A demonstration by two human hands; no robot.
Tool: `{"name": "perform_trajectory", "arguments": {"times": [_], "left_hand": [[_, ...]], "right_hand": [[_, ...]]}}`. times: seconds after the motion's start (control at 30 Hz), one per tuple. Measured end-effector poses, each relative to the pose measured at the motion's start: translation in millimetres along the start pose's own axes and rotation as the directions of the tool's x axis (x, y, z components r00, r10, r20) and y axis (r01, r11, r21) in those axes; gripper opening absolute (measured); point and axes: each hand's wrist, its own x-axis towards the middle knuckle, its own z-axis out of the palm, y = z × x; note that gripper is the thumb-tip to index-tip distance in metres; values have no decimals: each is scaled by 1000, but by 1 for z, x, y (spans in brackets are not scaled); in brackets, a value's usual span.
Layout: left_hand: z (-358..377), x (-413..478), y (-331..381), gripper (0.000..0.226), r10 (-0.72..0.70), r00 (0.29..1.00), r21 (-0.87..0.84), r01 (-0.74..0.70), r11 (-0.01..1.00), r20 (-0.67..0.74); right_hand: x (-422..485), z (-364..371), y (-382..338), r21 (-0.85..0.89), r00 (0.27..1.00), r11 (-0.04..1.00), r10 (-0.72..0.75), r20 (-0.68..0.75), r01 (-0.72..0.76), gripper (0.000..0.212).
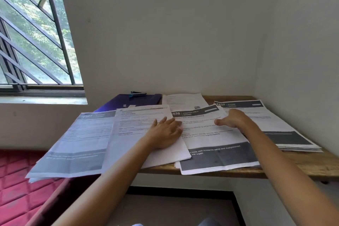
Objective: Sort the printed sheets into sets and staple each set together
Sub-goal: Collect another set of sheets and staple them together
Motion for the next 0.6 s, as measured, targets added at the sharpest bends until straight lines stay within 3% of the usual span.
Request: {"name": "perform_trajectory", "arguments": {"times": [0.13,0.23,0.3,0.4,0.6], "left_hand": [[9,0,-2,53,-18,1000,-17,18,1000,-17],[9,1,-1,52,-20,1000,-34,19,999,-22],[9,1,-1,51,-25,999,-53,24,998,-26],[10,2,-2,51,-27,999,-64,25,998,-32],[10,1,-3,54,-3,999,-72,0,997,-48]], "right_hand": [[4,-14,-3,169,997,984,57,46,-64,83],[12,-22,-2,310,984,941,91,156,-137,91],[23,-21,2,278,980,950,90,180,-138,78],[28,-17,1,257,993,963,60,103,-85,41],[12,-38,-10,281,997,960,14,-80,9,38]]}}
